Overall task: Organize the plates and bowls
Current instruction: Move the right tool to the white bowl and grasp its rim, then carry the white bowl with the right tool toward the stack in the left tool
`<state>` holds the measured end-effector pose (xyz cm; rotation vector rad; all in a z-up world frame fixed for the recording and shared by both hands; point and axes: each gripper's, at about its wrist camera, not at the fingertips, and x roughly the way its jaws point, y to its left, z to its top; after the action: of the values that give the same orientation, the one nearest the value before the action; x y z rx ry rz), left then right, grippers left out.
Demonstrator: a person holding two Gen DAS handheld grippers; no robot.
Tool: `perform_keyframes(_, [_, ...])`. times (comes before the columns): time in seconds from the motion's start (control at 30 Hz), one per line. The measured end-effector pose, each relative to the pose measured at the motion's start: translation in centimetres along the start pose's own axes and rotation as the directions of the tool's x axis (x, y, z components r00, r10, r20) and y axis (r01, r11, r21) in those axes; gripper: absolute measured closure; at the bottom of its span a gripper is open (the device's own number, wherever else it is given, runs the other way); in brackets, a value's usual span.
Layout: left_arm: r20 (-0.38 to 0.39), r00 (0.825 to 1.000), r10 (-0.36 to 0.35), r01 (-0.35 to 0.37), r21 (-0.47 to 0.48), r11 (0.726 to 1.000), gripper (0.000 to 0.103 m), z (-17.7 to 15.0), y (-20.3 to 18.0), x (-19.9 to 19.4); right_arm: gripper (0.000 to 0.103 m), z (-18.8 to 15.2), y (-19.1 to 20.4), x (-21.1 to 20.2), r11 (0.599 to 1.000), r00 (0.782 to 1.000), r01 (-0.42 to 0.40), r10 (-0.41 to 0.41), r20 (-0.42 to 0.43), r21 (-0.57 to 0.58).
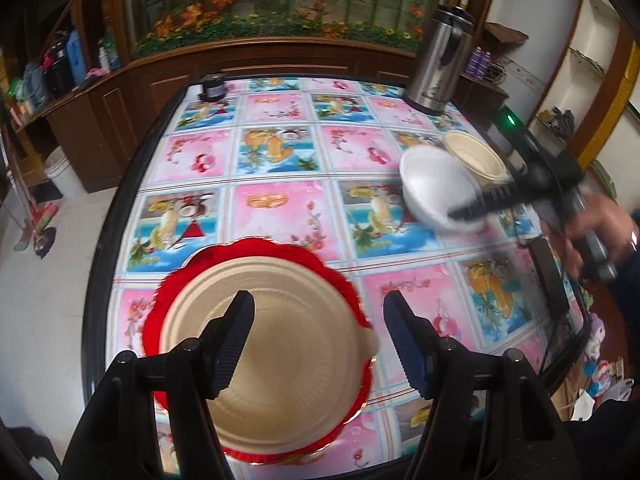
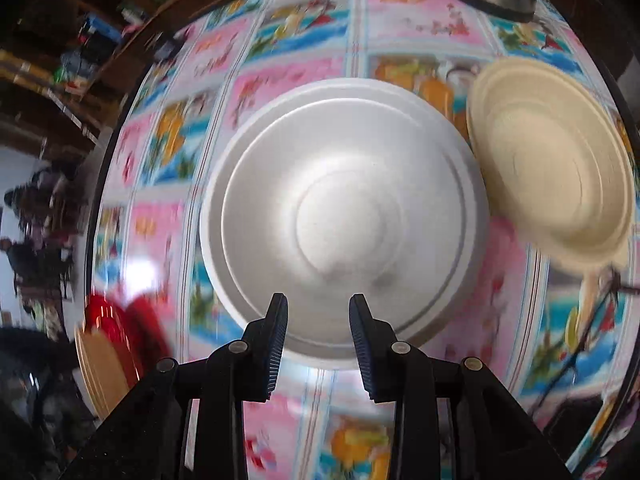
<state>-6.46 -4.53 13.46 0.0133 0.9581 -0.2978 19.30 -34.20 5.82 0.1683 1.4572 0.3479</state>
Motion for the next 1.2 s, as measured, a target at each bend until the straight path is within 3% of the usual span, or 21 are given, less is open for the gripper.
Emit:
perform_keyframes(0.17, [-0.014,0.999,-0.041,0.042,0.042,0.998,0.037,0.5,-1.8,0.6,0.064,-8.6,1.8,-0.5,0.994,0.995,-0.051,0.044,-0.085,-0.093])
perform_keyframes(0.23, [-0.024,0.998,-0.058,0.059,0.063,0.996,0.037,0.7,-2.8,1.0,0.064,-11.4,2.6,-2.1,0.988,0.997,-0.069,0.062,-0.055,-0.136])
perform_keyframes(0.33, [-0.057,0.993,-0.104,0.108,0.084,0.991,0.037,1.2,-4.5,1.9,0.064,-14.4,1.9,-7.3,0.990,0.981,-0.088,0.104,0.161,-0.106])
perform_keyframes(0.43, [-0.099,0.985,-0.143,0.151,0.085,0.985,0.037,2.0,-6.1,3.0,0.064,-16.6,0.1,-10.8,0.999,0.927,-0.009,0.025,0.374,-0.045])
perform_keyframes(0.47, [-0.115,0.982,-0.151,0.161,0.085,0.983,0.037,2.2,-6.5,3.4,0.064,-17.0,-0.5,-11.0,1.000,0.921,0.006,0.004,0.389,-0.024])
perform_keyframes(0.57, [-0.154,0.978,-0.142,0.157,0.090,0.983,0.037,2.8,-8.0,5.0,0.064,-18.2,-3.0,-10.0,0.997,0.932,-0.039,0.013,0.363,0.065])
perform_keyframes(0.63, [-0.216,0.964,-0.154,0.175,0.084,0.981,0.037,2.9,-8.8,6.6,0.064,-19.0,-3.8,-9.5,0.994,0.930,-0.051,0.011,0.368,0.100])
perform_keyframes(0.8, [-0.247,0.956,-0.156,0.175,0.058,0.983,0.037,3.2,-9.6,8.7,0.064,-19.9,-4.7,-9.1,0.985,0.921,-0.104,0.044,0.387,0.136])
perform_keyframes(1.03, [-0.290,0.953,-0.087,0.113,0.071,0.991,0.037,4.2,-10.1,11.5,0.064,-17.3,-5.0,-8.1,0.979,0.943,-0.109,0.046,0.330,0.175])
perform_keyframes(1.2, [-0.310,0.946,-0.094,0.107,0.023,0.994,0.037,4.1,-9.3,12.9,0.064,-15.9,-4.7,-6.2,0.977,0.954,-0.129,0.075,0.289,0.172])
